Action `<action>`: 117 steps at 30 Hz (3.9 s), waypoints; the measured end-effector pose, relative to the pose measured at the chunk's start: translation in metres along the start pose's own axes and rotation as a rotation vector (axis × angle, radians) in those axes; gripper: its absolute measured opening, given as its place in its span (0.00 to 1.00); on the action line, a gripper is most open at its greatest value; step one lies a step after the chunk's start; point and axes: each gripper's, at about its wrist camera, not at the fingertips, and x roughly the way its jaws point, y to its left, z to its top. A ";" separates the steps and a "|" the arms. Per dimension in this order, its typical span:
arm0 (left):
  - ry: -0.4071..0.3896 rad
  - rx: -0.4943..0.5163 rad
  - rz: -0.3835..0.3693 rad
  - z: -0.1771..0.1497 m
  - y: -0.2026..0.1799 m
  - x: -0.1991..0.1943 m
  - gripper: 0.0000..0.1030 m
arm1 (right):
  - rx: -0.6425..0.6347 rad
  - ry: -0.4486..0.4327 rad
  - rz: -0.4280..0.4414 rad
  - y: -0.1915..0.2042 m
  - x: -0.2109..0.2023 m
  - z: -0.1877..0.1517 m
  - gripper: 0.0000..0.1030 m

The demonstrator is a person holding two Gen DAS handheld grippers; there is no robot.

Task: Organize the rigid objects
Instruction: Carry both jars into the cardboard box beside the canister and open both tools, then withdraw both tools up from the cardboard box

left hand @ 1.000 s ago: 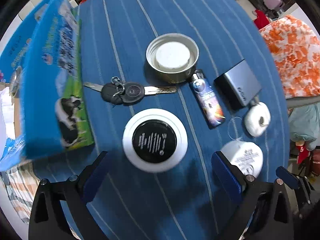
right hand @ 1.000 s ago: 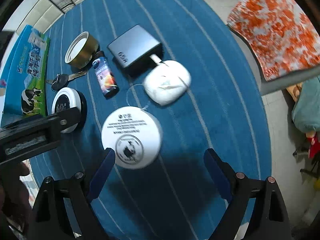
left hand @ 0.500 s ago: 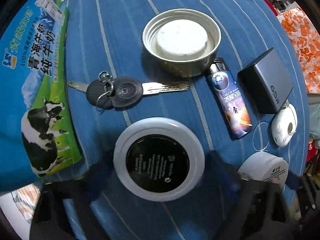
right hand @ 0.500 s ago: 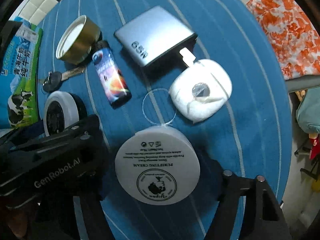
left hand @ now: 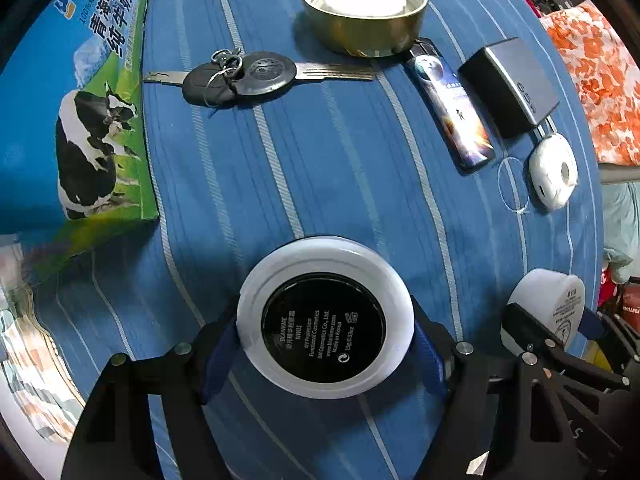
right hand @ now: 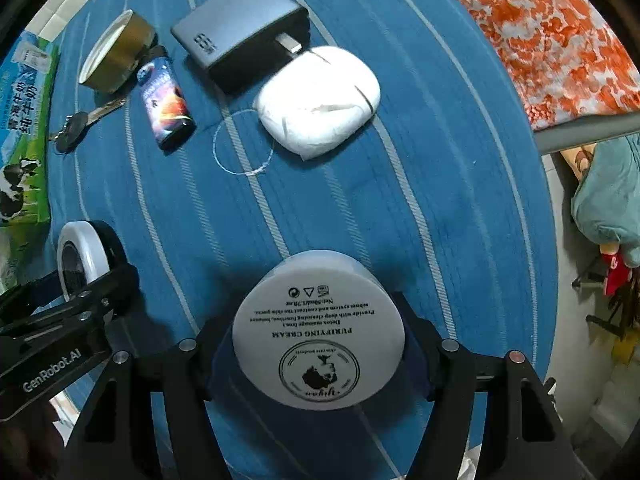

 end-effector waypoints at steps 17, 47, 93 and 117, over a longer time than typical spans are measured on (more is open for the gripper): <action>-0.134 0.045 0.016 -0.023 -0.023 -0.045 0.71 | -0.065 -0.109 -0.038 0.029 -0.057 -0.017 0.68; -0.550 -0.253 -0.031 -0.060 0.254 -0.284 0.72 | -0.342 -0.358 0.222 0.296 -0.233 -0.006 0.68; -0.121 -0.291 0.057 0.096 0.381 -0.111 1.00 | -0.325 0.025 0.022 0.412 -0.015 0.121 0.88; -0.250 -0.352 0.019 -0.002 0.347 -0.173 1.00 | -0.443 -0.140 0.108 0.374 -0.137 0.017 0.88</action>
